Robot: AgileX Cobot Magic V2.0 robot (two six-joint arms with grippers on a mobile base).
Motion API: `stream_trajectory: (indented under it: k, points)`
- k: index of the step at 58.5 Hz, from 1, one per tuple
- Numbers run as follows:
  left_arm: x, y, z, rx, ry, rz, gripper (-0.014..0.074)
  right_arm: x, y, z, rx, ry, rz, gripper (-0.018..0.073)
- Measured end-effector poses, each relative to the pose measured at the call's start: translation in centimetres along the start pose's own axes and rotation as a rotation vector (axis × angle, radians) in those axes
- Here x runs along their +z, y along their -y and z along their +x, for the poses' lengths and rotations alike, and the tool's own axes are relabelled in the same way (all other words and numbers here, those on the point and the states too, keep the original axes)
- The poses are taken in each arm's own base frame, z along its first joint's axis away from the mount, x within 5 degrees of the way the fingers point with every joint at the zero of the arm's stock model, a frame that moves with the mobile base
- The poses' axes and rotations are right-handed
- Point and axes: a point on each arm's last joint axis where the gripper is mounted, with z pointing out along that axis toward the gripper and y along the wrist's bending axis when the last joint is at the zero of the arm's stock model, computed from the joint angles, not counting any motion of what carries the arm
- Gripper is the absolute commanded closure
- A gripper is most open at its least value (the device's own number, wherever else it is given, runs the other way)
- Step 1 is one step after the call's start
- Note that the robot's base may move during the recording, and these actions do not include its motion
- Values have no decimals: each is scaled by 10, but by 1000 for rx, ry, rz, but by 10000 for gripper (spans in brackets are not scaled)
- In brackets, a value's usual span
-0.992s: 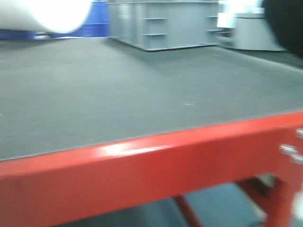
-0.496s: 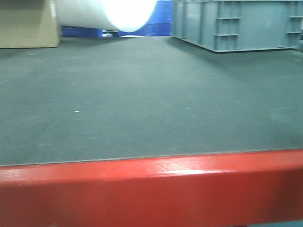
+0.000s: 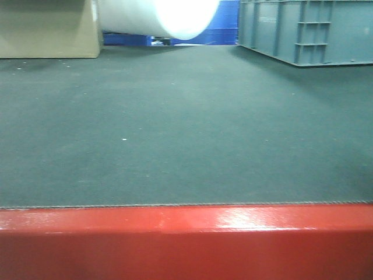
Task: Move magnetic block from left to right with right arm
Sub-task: 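Stop the base at the second table's edge, cube held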
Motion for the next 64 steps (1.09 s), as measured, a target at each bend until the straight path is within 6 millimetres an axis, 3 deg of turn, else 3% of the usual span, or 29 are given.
stream_trajectory:
  k: [64]
  points:
    - [0,0,0,0,0,0,713,0,0,0,-1,0,0,242]
